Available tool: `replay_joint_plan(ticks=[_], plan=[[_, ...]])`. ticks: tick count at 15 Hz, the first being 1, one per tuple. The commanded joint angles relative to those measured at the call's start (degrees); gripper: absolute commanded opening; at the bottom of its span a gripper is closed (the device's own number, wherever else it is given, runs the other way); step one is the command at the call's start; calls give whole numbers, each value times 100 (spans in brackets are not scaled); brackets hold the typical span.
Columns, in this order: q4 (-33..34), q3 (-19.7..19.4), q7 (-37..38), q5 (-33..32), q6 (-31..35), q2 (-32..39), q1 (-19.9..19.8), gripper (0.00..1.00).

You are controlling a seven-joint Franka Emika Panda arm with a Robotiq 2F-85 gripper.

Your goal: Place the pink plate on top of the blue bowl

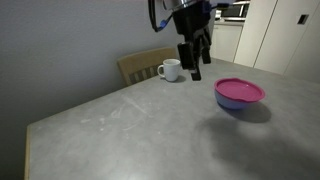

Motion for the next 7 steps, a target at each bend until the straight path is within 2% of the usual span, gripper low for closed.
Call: replay_joint_plan(ticks=[1, 2, 3, 7], plan=[[-427, 242, -927, 649, 406, -517, -287, 100], [-382, 289, -1151, 920, 416, -539, -340, 100], [-89, 154, -700, 563, 150, -299, -131, 100], [-118, 207, -994, 799, 208, -400, -218, 100]])
